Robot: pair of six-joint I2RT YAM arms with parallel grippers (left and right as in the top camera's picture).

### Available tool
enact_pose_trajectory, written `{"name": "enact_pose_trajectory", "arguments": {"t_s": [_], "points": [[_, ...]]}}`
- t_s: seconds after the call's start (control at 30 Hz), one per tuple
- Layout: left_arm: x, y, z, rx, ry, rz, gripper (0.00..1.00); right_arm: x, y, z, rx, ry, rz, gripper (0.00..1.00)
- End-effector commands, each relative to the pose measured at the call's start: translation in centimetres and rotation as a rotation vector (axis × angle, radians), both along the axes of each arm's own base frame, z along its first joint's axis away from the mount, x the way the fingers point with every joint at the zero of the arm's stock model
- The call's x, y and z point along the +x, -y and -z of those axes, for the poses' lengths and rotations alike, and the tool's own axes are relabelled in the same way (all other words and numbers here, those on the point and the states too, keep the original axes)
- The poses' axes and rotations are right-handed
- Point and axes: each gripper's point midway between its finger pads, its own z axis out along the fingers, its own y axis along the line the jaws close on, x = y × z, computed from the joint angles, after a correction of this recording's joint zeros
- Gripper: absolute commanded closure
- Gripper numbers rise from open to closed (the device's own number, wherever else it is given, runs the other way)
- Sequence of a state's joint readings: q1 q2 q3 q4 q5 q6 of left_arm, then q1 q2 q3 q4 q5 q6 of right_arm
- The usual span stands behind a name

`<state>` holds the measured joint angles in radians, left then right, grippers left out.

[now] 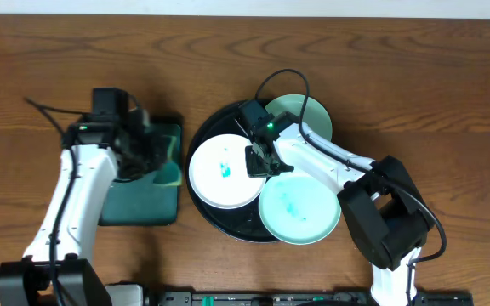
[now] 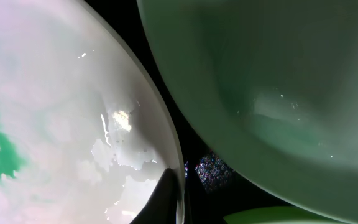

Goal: Clean dirty plates on tray and stack at the side
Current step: 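Lift the sponge with the left gripper and carry it to the white plate, then scrub the white plate surface with the sponge in the left gripper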

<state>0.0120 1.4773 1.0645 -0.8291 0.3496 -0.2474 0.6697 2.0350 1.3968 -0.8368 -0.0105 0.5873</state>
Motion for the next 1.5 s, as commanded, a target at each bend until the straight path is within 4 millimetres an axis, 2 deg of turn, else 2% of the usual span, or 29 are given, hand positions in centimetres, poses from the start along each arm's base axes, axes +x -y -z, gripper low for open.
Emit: {"name": "enact_pose_trajectory", "arguments": {"t_s": [0.0, 0.03, 0.07, 0.2, 0.33, 0.43, 0.57, 0.67, 0.77, 0.87, 1.03, 1.23, 1.37, 1.47], "points": [[0.3, 4.2, -1.2, -0.079, 0.029, 0.078, 0.93, -1.0, 0.9, 1.2, -0.037, -0.035, -0.027, 0.99], [0.4, 5.1, -1.2, -0.082, 0.033, 0.095, 0.93, -1.0, 0.9, 1.2, -0.038, -0.036, -0.027, 0.99], [0.6, 6.8, -1.0, -0.089, 0.043, 0.124, 0.93, -1.1, 1.0, 1.2, -0.040, -0.040, -0.027, 0.99], [1.3, 8.9, 0.3, -0.041, 0.049, 0.136, 0.93, -1.2, 1.0, 1.2, -0.040, -0.047, -0.027, 0.99], [1.7, 9.7, 3.3, 0.022, 0.002, 0.125, 0.93, -1.4, 1.0, 1.2, -0.039, -0.055, -0.027, 0.99], [1.7, 10.0, 6.4, 0.039, -0.071, 0.101, 0.93, -1.4, 1.0, 1.2, -0.039, -0.057, -0.027, 0.99], [1.0, 9.8, 9.8, 0.059, -0.174, 0.064, 0.93, -1.5, 1.1, 1.2, -0.042, -0.060, -0.027, 0.99], [0.4, 9.8, 11.4, 0.059, -0.234, 0.042, 0.93, -1.6, 1.2, 1.2, -0.045, -0.064, -0.027, 0.99], [-0.4, 11.2, 11.8, -0.024, -0.280, 0.070, 0.93, -1.6, 1.2, 1.2, -0.046, -0.065, -0.027, 0.99], [-1.1, 14.2, 11.1, -0.180, -0.298, 0.156, 0.93, -1.6, 1.2, 1.2, -0.045, -0.064, -0.027, 0.99], [-2.0, 17.8, 10.1, -0.283, -0.287, 0.248, 0.93, -1.6, 1.2, 1.2, -0.046, -0.065, -0.027, 0.99], [-2.4, 19.6, 9.9, -0.296, -0.271, 0.280, 0.93, -1.7, 1.3, 1.2, -0.048, -0.068, -0.027, 0.99], [-2.1, 19.7, 9.8, -0.305, -0.261, 0.279, 0.93, -1.7, 1.3, 1.2, -0.048, -0.068, -0.027, 0.99], [-1.2, 19.4, 9.9, -0.296, -0.228, 0.267, 0.93, -1.7, 1.3, 1.2, -0.048, -0.069, -0.027, 0.99]]}}
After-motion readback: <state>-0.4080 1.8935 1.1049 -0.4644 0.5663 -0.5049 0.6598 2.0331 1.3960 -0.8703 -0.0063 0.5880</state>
